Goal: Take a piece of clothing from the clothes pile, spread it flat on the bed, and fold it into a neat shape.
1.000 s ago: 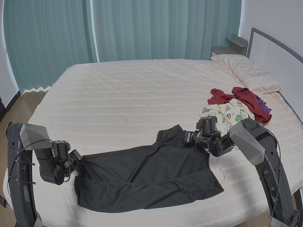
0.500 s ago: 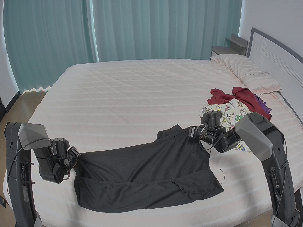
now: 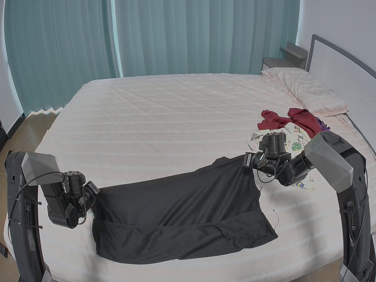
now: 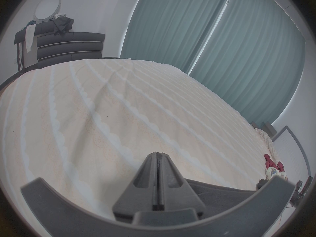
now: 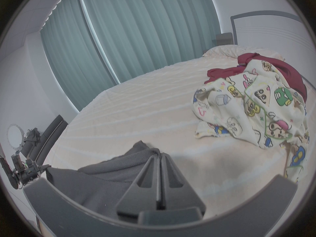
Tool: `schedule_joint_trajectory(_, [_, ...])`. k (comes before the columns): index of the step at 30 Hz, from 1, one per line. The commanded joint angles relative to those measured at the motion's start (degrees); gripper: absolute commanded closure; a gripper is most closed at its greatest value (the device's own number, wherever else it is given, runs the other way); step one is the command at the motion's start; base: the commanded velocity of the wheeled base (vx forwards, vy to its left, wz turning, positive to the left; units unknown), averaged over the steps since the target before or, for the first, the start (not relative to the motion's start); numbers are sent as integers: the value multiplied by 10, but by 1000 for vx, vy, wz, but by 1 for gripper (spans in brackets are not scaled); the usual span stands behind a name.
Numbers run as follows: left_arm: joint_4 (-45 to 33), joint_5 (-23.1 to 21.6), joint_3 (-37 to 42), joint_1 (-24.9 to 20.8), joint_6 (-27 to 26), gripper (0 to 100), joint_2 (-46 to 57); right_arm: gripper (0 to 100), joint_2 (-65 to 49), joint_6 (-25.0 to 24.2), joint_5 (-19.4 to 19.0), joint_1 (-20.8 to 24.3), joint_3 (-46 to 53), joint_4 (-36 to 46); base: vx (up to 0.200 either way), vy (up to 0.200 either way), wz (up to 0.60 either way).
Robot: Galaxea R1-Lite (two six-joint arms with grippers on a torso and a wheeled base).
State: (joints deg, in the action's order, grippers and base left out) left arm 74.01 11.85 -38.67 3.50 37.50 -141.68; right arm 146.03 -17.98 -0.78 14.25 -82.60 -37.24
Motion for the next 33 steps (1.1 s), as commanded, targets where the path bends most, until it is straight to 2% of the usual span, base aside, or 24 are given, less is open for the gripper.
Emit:
schedule_joint_trajectory(1, [1,0,3,-1,-4,100,3,100,-23,2,-9,1,51,-20,0,0,0])
schedule_joint_trajectory(7, [14,4,35,0,-34,100,31,100,-42,1,-10,-1,56,-20,0,0,0])
schedule_joint_trajectory(11, [38,4,47,-1,-71,100,40,100,-60,3,-11,1,105,-26,0,0,0])
schedule_joint_trajectory(16, [39,7,48,7,-69,100,63,100,-55,-2,-5,3,93,-54,0,0,0])
schedule_joint_trajectory(33, [41,5,73,22,-74,100,70,100,-57,-20,-5,2,99,-56,0,0,0])
